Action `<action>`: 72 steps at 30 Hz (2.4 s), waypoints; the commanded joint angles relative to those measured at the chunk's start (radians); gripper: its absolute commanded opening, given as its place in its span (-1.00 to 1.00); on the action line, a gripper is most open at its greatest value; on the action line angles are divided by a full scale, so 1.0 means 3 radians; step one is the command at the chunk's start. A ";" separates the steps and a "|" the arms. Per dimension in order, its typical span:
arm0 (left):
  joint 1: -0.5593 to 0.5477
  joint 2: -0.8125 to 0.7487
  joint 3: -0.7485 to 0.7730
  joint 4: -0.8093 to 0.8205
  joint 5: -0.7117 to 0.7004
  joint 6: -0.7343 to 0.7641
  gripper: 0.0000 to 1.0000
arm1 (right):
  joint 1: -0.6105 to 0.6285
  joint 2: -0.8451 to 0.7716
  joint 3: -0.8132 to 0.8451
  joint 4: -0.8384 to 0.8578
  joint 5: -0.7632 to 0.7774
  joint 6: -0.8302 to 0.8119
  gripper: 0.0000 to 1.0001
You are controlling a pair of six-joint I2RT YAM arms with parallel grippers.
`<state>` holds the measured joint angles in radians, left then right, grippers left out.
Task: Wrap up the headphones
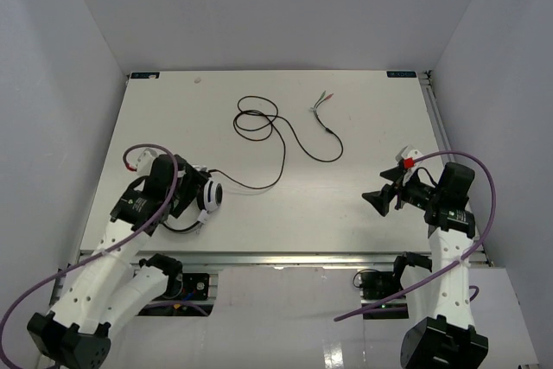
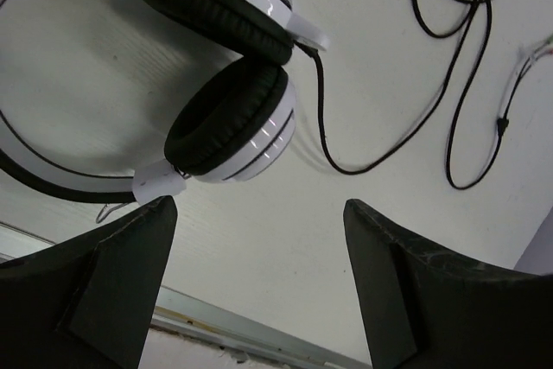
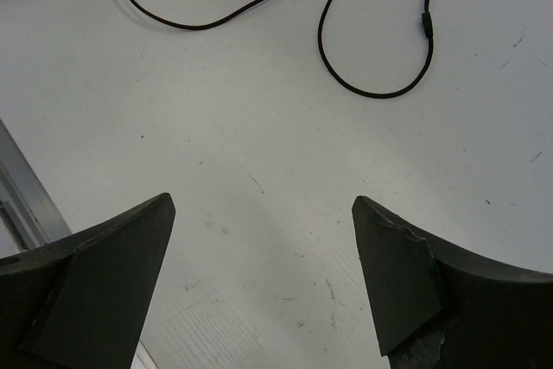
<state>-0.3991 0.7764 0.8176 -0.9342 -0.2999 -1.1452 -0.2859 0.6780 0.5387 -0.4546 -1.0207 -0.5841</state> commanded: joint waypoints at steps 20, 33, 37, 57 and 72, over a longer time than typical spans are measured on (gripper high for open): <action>0.2154 0.0703 -0.0431 -0.0626 0.0756 0.0201 0.81 | -0.0003 -0.0031 0.0179 -0.0034 0.0129 0.0004 0.80; 0.2154 0.1269 -0.0623 0.0009 0.0892 0.0746 0.20 | -0.0003 -0.0041 0.0183 -0.0034 0.0181 0.0009 0.80; 0.2157 0.1388 -0.0597 0.0124 0.0845 0.0827 0.08 | -0.0003 -0.0034 0.0183 -0.0024 0.0203 0.0009 0.80; 0.2154 0.1554 -0.0732 0.0641 0.0992 0.1006 -0.79 | -0.0003 -0.0041 0.0176 -0.0024 0.0227 -0.0001 0.80; 0.0652 0.1115 0.0787 0.1362 0.1484 0.2019 -1.00 | 0.0008 -0.0003 0.0236 -0.0224 -0.0633 -0.0267 0.80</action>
<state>0.0545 1.1109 0.8325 -0.6821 0.0873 -0.6075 -0.2859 0.6606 0.5500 -0.4728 -1.0148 -0.6030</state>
